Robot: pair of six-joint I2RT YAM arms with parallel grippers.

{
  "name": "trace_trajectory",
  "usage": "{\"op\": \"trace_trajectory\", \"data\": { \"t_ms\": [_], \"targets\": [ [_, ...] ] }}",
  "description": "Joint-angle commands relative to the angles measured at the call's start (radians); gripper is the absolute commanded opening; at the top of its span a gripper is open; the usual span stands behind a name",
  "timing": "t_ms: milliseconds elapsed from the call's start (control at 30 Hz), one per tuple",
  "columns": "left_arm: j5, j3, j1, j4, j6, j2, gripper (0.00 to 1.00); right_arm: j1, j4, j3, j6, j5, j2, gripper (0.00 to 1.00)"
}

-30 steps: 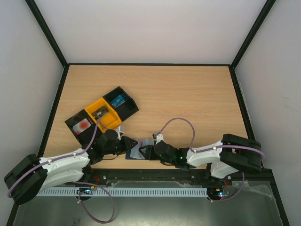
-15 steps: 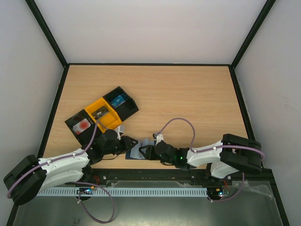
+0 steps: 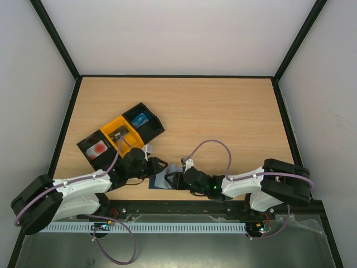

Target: Take the credit cards out of the card holder

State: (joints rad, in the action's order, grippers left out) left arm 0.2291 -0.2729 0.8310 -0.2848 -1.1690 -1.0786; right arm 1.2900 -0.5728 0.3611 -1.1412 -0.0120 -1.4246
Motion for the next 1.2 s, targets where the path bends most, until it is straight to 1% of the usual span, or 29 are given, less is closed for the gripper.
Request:
{"op": "trace_trajectory", "data": {
  "t_ms": [0, 467, 567, 733, 900, 1033, 1167],
  "targets": [
    [-0.023, -0.022, 0.006, 0.034, 0.039, -0.018, 0.40, 0.005, 0.002, -0.009, 0.006, 0.021, 0.024, 0.37],
    [-0.040, -0.039, 0.006, 0.053, 0.071, -0.074, 0.38, 0.005, 0.006, -0.011, 0.011, 0.023, 0.030, 0.37],
    [-0.043, -0.040, 0.006, 0.063, 0.076, -0.074, 0.39, 0.004, 0.011, -0.016, 0.009, 0.028, 0.039, 0.39],
    [-0.049, -0.036, 0.006, 0.081, 0.078, -0.062, 0.38, 0.005, 0.031, -0.025, 0.006, 0.040, 0.059, 0.44],
    [-0.057, -0.029, 0.006, 0.089, 0.080, -0.047, 0.38, 0.005, 0.042, -0.030, 0.005, 0.046, 0.069, 0.46],
    [-0.056, -0.031, 0.006, 0.101, 0.081, -0.039, 0.38, 0.005, 0.087, -0.022, 0.005, 0.061, 0.088, 0.49],
    [-0.070, -0.032, 0.006, 0.135, 0.084, -0.009, 0.38, 0.005, 0.163, -0.020, 0.007, 0.098, 0.146, 0.49]
  ]
}}
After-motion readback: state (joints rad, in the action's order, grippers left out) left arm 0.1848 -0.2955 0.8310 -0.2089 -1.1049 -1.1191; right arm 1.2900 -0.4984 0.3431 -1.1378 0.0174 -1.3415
